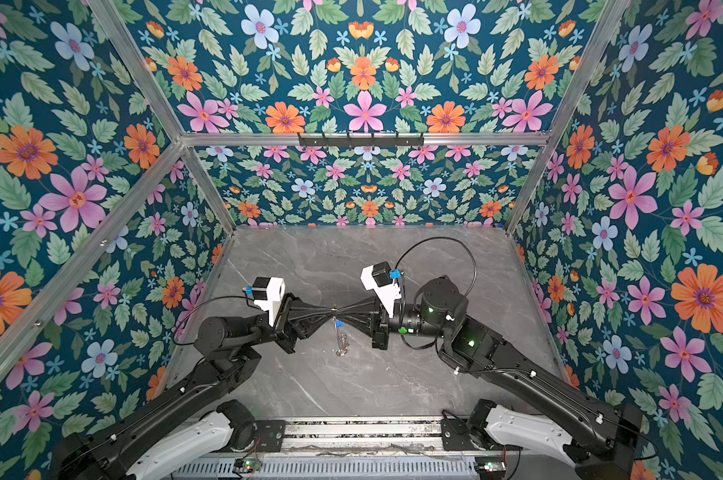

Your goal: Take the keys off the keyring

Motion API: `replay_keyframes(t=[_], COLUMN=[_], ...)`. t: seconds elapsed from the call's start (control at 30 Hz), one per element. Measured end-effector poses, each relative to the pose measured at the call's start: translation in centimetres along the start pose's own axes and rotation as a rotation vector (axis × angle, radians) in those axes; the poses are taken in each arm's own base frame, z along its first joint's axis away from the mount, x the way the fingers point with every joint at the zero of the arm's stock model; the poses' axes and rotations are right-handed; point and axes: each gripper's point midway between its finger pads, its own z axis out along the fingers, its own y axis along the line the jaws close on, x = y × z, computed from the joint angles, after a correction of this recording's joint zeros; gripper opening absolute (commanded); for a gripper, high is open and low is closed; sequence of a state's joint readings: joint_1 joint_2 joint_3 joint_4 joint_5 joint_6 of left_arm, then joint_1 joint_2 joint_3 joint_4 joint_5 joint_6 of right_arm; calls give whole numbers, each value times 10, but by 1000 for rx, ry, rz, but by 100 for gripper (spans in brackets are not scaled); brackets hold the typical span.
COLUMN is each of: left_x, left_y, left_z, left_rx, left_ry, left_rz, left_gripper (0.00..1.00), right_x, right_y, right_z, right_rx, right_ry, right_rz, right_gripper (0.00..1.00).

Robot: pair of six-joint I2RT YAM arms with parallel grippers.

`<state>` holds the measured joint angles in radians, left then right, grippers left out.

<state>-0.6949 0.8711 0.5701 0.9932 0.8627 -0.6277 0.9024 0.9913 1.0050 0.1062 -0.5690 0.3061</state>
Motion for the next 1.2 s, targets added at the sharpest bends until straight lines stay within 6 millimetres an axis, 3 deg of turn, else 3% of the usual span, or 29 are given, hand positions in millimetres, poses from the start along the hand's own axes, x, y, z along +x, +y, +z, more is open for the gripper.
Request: replay_keyframes(t=[0.1,0.27,0.67,1.2], left_x=[1,-10,17,44], left_y=[0,-3,11,8], left_z=[-1,1,19,16], left_rx=[-9,-26,-1,54], left_ry=[12,39,315,459], left_rz=[-4,21,-124,-238], left_gripper=[28,38,40,24], right_x=[2,-3,22,29], right_y=[1,2,-7,-18], right_z=[-4,-17,-31,-26], right_rx=[18,81,200,237], right_ry=[18,68,337,426], right_rz=[8,7,54,59], right_gripper=[0,0,0,0])
